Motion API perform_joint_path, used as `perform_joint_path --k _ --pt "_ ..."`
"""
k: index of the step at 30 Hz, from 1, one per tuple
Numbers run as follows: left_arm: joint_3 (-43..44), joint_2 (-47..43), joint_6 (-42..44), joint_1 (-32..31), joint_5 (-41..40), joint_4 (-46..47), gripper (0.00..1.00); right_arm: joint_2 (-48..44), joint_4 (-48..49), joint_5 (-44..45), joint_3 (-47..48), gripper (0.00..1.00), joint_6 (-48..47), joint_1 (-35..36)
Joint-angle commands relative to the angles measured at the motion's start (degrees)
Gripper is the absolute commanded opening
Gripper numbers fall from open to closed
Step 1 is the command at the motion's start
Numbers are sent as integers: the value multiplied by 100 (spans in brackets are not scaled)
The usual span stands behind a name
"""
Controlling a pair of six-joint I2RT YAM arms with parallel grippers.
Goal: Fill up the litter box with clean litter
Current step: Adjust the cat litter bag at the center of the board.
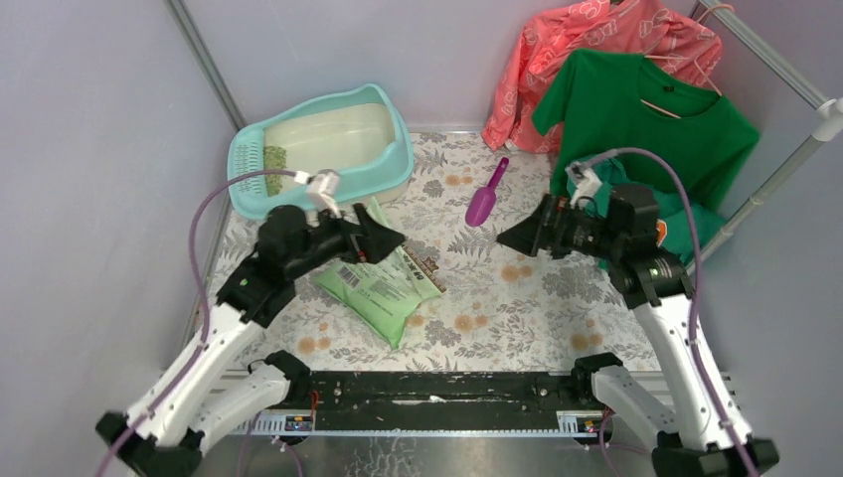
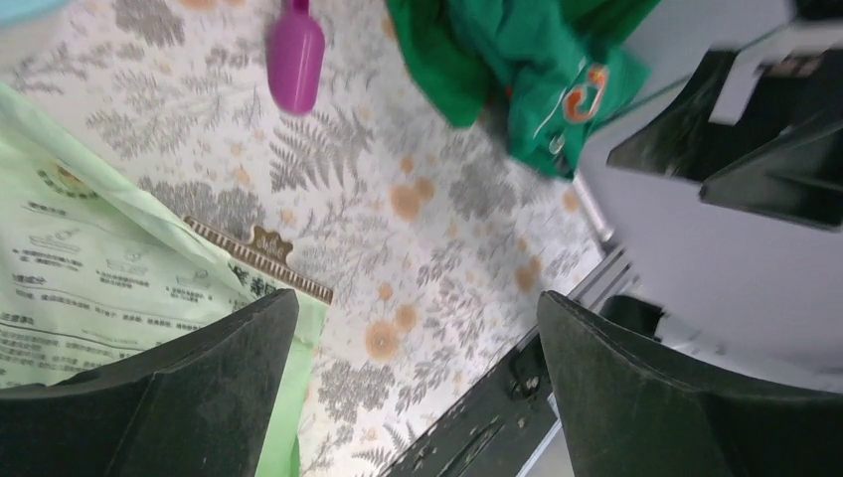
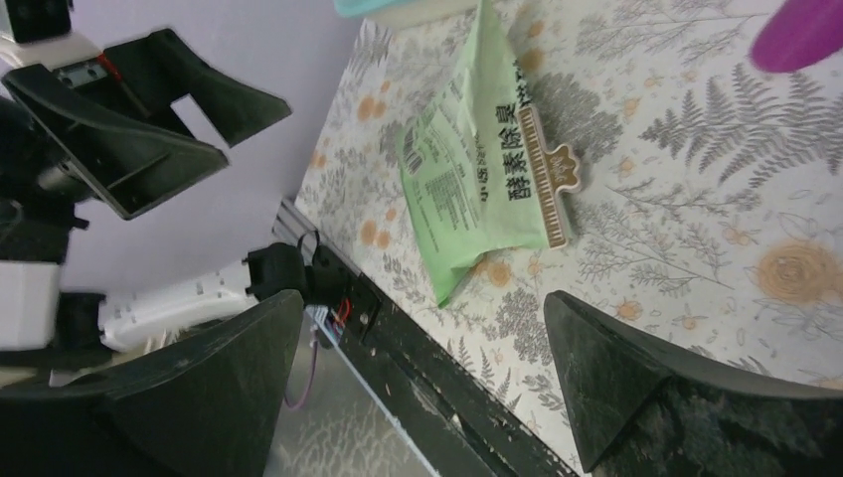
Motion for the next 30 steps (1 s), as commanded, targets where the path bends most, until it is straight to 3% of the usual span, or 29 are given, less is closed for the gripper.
perform_joint_path --k 1,4,8,11,13,17,20,24,26,30 --pt "938 791 476 -1330 -2238 -820 99 794 -191 1462 806 100 -376 1316" --pt "1437 1002 647 -1678 -3270 -1350 99 1464 -484 2417 1306 100 -636 1841" --pt "1247 772 778 -1689 -4433 -1254 99 2104 -265 3267 1174 100 -978 1858" --pt "926 932 390 -1665 -4937 -1098 99 2582 51 3236 1071 100 -1208 1857" --pt "675 1156 -19 -1565 -4798 -860 99 2758 625 3075 864 100 -1160 1857" --pt "375 1824 -223 -940 -3187 -232 99 3444 1346 2685 819 100 -1250 1853" --pt "235 1793 -353 -547 -3467 -294 98 4194 1800 2179 921 91 -1402 1857" --pt "-490 915 -1128 102 -3445 -261 99 5380 2070 1414 1652 77 -1548 1857" --pt "-735 649 -1191 454 -2792 23 99 6051 2058 883 2186 75 -1512 1853" --pt "-526 826 -1252 579 -2609 -426 99 7003 2757 -217 2752 77 -1048 1912"
